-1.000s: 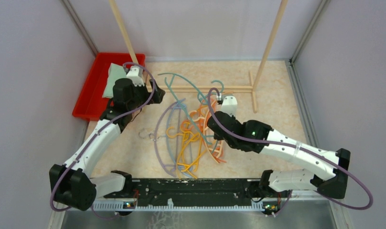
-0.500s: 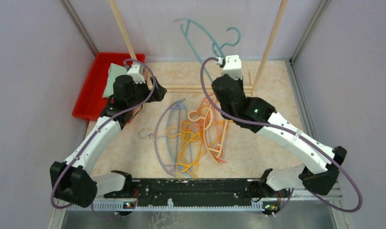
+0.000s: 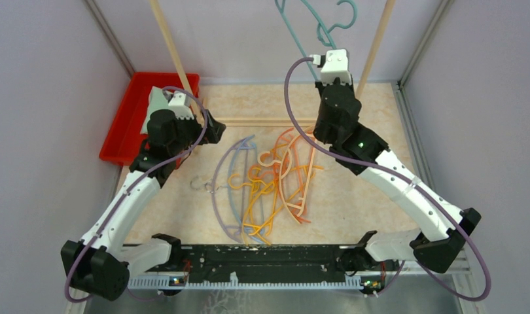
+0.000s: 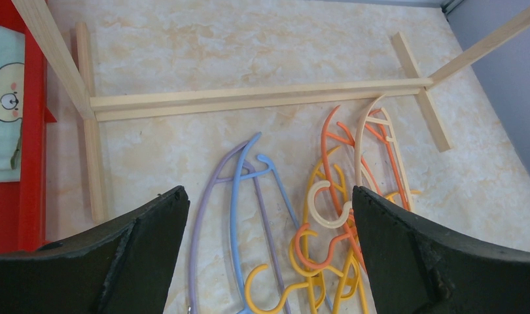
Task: Organize the hangers
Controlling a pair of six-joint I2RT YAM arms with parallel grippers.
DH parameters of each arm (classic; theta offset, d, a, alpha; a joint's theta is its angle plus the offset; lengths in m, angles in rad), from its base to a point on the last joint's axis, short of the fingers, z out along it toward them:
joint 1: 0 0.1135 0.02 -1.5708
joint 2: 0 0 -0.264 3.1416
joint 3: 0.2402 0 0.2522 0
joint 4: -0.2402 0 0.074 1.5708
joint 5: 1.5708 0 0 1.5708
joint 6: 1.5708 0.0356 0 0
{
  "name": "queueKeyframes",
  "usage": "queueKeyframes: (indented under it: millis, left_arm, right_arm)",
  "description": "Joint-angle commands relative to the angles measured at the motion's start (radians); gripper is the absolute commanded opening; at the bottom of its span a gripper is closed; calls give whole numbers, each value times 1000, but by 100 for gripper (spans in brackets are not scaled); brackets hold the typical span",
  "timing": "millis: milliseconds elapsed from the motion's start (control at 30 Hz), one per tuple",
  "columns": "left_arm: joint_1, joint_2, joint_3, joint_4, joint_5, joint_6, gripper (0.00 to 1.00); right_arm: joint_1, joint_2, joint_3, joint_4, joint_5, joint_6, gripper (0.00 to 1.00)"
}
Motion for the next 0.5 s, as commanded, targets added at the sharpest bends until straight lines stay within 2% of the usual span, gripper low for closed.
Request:
queueKeyframes:
  millis: [0,467]
  left_arm:
    - [-7,14,-1,-5,-3,19,99]
    - [-7,25,-30,17,-24,8,99]
  right_arm:
    - [-70,23,68,96,-44,-27,0]
    - [-211,89,170,51,-148,-73,0]
